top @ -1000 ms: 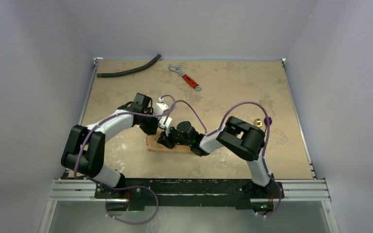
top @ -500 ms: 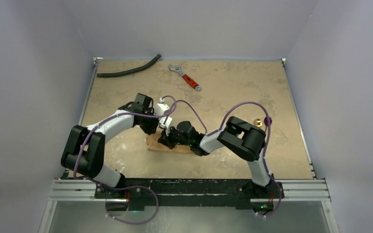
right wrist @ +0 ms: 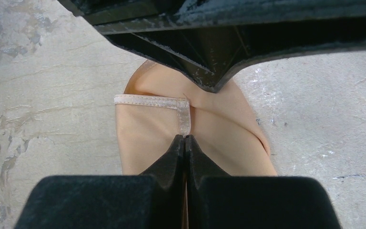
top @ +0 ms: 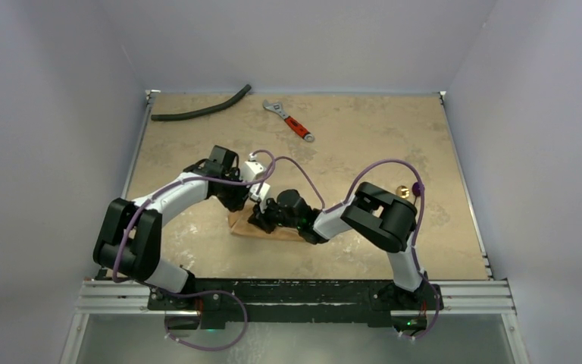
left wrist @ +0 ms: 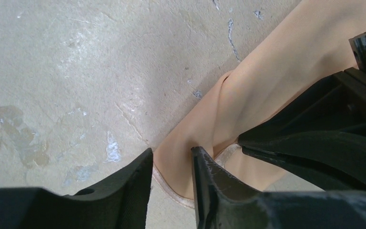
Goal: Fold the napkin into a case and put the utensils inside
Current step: Pick up the top corner of the smaller rectangle folded napkin from the center of the board, then grasp the top corner of the smaller rectangle folded napkin from the folded napkin.
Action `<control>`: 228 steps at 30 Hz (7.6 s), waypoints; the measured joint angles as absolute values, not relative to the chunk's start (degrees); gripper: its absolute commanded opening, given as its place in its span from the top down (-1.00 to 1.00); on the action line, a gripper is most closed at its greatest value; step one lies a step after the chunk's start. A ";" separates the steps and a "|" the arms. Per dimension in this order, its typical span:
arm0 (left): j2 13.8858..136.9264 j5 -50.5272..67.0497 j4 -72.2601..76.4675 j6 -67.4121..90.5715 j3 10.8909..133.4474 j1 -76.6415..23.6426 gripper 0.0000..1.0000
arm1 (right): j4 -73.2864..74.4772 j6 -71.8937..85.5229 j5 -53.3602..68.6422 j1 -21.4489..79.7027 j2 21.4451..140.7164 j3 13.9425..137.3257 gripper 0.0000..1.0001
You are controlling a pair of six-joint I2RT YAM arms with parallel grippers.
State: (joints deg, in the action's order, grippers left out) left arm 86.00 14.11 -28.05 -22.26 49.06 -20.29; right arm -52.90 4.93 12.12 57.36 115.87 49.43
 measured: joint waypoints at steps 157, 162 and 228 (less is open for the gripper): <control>86.87 5.76 -8.91 -28.91 41.80 -28.45 1.00 | -62.30 30.76 23.86 45.71 121.45 49.41 1.00; 86.74 6.66 -10.61 -26.39 43.38 -27.22 1.00 | -60.62 29.63 21.80 45.78 120.64 49.34 1.00; 86.85 11.90 -15.05 -21.67 46.78 -26.13 0.81 | -58.61 30.28 22.94 46.11 123.00 53.52 1.00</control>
